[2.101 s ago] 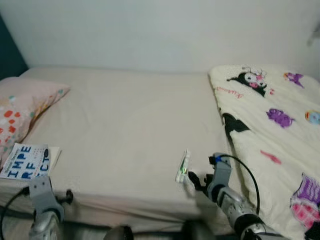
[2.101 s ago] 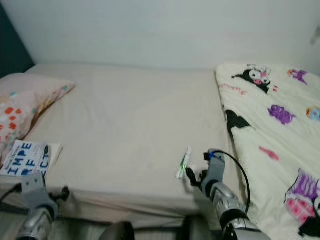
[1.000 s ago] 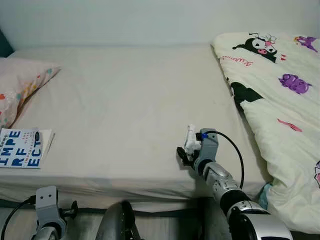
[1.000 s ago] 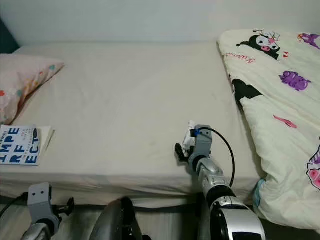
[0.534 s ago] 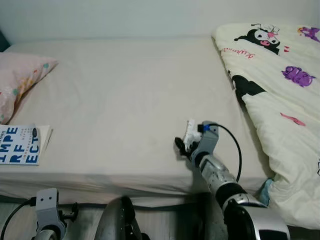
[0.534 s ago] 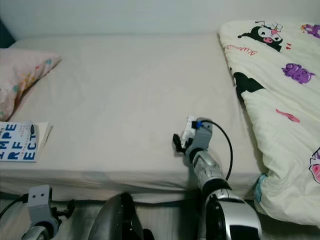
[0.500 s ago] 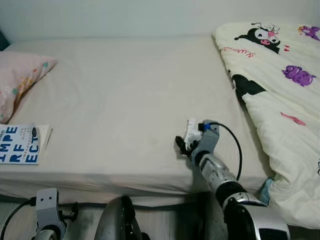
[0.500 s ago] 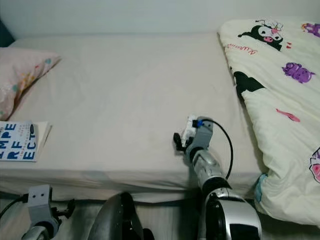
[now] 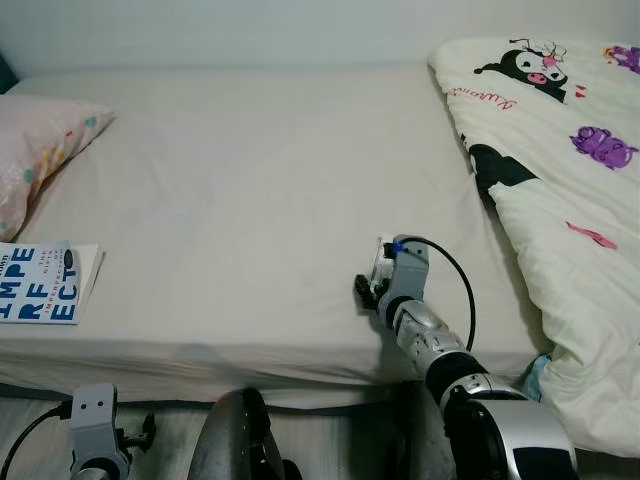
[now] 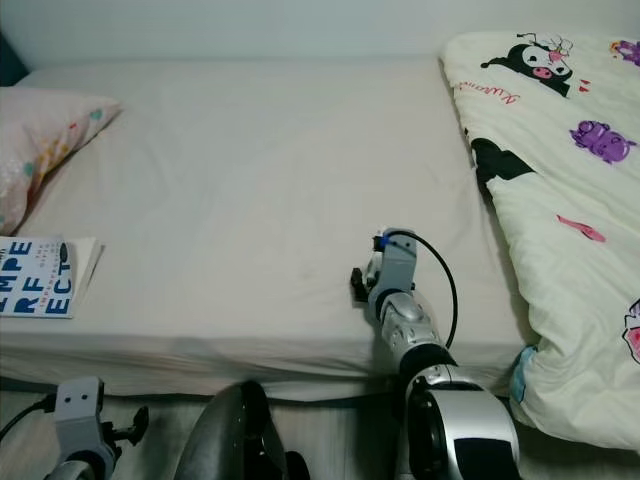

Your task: Clean up the room

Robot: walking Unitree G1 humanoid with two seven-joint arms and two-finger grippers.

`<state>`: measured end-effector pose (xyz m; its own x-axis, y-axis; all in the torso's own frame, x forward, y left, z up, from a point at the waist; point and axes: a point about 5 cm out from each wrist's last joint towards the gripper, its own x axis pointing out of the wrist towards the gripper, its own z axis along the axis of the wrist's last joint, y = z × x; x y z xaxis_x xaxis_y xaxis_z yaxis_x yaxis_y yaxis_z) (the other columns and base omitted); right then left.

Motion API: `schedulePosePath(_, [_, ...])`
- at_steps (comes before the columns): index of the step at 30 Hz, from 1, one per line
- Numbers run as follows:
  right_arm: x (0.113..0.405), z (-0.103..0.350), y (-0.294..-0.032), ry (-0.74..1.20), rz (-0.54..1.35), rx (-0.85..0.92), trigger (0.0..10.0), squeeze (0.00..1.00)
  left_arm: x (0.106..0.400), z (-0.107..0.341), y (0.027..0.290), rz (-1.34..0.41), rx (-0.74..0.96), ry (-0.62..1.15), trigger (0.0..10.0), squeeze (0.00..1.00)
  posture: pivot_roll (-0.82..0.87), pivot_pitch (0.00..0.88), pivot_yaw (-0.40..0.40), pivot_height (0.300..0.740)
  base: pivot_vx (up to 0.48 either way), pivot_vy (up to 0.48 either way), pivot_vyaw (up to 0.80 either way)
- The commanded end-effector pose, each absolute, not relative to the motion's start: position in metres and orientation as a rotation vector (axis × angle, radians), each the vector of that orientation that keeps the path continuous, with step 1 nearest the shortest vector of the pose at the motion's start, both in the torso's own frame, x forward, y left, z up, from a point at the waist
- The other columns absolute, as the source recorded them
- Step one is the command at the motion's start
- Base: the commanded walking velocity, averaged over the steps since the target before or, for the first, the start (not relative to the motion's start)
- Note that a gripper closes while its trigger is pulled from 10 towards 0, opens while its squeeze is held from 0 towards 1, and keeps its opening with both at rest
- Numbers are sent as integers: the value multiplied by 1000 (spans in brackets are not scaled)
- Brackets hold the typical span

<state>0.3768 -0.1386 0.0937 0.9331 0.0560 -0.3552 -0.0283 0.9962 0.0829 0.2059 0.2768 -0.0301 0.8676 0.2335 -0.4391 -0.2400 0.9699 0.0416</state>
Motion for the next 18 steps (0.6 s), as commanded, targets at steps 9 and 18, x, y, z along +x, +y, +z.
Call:
schedulePosePath(9, [369, 78, -141, 456, 27, 20, 0, 0, 198, -37, 271, 234, -15, 487, 10000, 0, 103, 294, 59, 491, 0, 0, 0])
schedulePosePath(18, [367, 78, -154, 406, 43, 74, 0, 0, 210, -34, 265, 235, -35, 476, 10000, 0, 67, 230, 37, 491, 0, 0, 0])
